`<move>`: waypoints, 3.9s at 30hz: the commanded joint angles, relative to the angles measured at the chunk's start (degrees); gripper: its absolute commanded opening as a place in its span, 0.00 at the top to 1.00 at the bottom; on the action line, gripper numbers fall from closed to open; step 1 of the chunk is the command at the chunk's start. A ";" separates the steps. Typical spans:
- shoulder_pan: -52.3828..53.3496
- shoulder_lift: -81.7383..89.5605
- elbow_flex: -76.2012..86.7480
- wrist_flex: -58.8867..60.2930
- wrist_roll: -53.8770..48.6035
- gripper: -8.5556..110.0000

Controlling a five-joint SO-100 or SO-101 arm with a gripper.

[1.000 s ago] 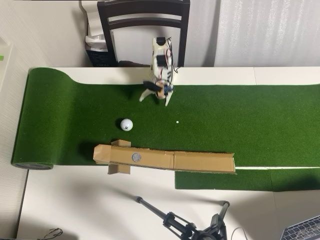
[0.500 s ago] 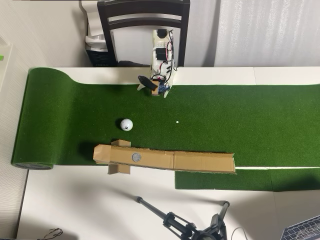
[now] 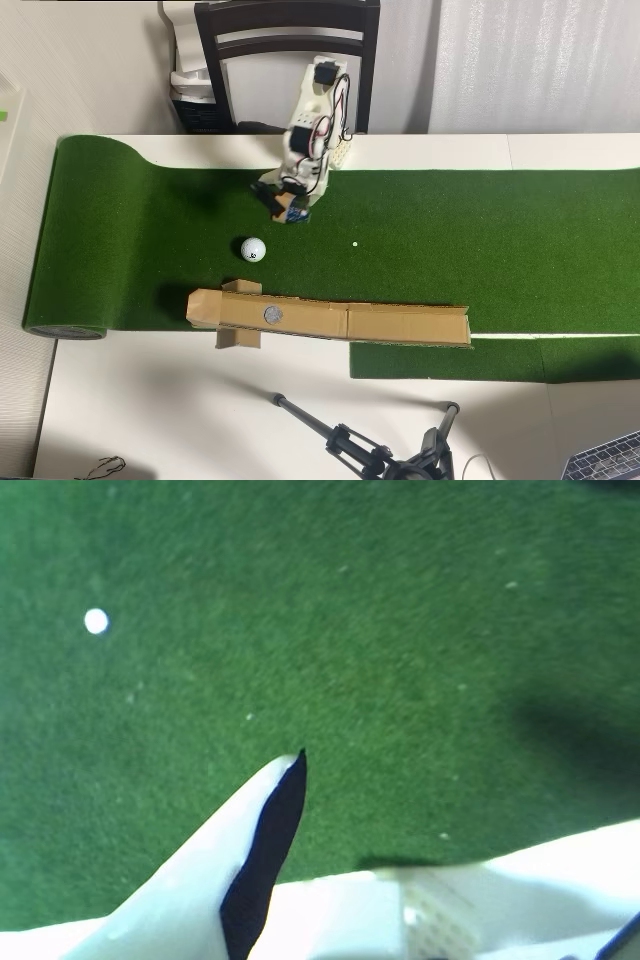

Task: Pick up the golf ball and place it on the gray mark at the back.

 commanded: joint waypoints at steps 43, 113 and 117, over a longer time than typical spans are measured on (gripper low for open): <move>4.13 -39.90 -42.36 -5.19 -4.48 0.41; 9.93 -53.79 -40.08 -10.11 -21.18 0.41; 9.84 -53.53 -39.90 -10.11 -21.01 0.41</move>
